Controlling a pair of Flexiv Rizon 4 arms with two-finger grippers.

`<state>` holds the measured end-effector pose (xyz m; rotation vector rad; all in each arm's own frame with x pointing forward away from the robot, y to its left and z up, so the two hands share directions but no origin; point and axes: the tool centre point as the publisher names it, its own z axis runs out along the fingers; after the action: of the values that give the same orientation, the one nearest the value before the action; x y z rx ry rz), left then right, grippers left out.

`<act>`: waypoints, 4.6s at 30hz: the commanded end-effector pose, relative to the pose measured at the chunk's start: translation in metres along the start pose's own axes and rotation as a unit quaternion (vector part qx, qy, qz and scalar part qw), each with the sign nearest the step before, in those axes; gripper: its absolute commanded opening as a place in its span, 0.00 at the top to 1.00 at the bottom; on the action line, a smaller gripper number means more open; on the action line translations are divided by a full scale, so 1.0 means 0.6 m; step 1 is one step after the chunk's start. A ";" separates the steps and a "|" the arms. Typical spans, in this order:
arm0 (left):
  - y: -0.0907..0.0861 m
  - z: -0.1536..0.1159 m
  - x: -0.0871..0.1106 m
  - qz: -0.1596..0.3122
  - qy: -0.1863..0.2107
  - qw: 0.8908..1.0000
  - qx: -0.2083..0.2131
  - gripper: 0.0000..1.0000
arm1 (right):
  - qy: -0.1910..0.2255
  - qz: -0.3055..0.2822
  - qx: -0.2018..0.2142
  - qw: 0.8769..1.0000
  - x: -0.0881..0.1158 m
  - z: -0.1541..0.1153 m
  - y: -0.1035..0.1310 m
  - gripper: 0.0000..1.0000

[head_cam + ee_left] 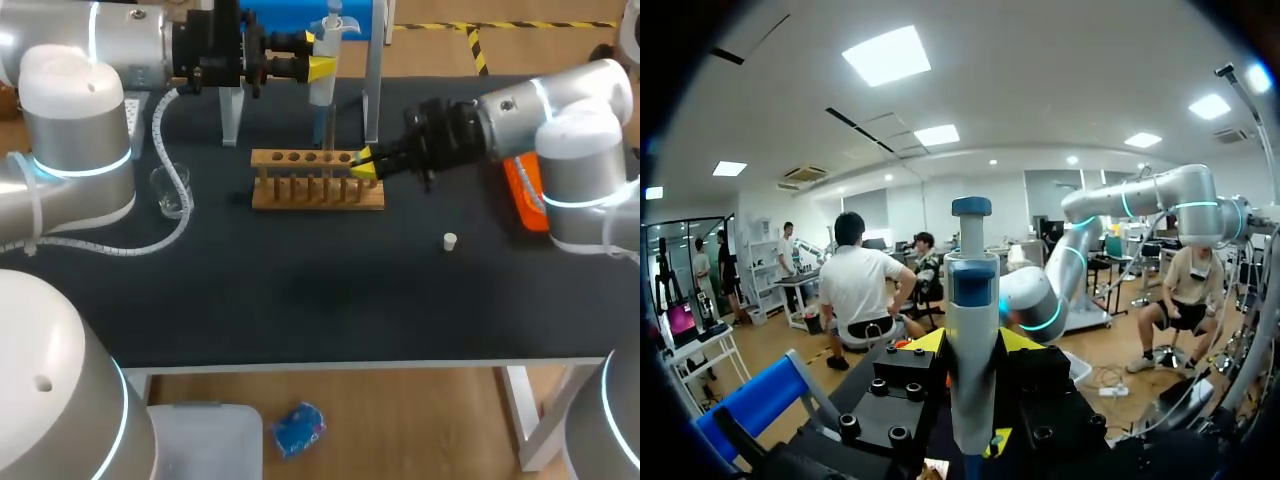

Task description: Invert the test tube, pick up the pipette, mount the tip to pipette, aspirate from beaker and dispense into the tube, eject the tip, return the pipette, and cap with the stopper.

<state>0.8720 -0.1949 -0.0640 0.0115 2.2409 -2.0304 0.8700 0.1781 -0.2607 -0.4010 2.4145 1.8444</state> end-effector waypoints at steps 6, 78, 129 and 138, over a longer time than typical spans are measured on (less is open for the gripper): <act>-0.001 0.000 0.001 0.000 -0.001 1.000 0.000 1.00 | 0.002 -0.005 -0.016 1.000 -0.023 0.029 -0.027 1.00; -0.001 0.000 0.001 0.000 -0.001 1.000 0.000 1.00 | -0.018 0.011 -0.087 0.996 -0.059 0.100 0.001 1.00; -0.001 0.000 0.001 0.000 -0.001 1.000 0.000 1.00 | -0.020 0.034 -0.128 0.991 -0.054 0.103 0.016 1.00; -0.001 0.000 0.001 0.000 -0.001 1.000 0.000 1.00 | -0.016 0.027 -0.128 0.991 -0.052 0.103 0.019 1.00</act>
<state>0.8718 -0.1953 -0.0621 0.0118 2.2402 -2.0314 0.8908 0.2458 -0.2620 -0.3169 2.1956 2.1734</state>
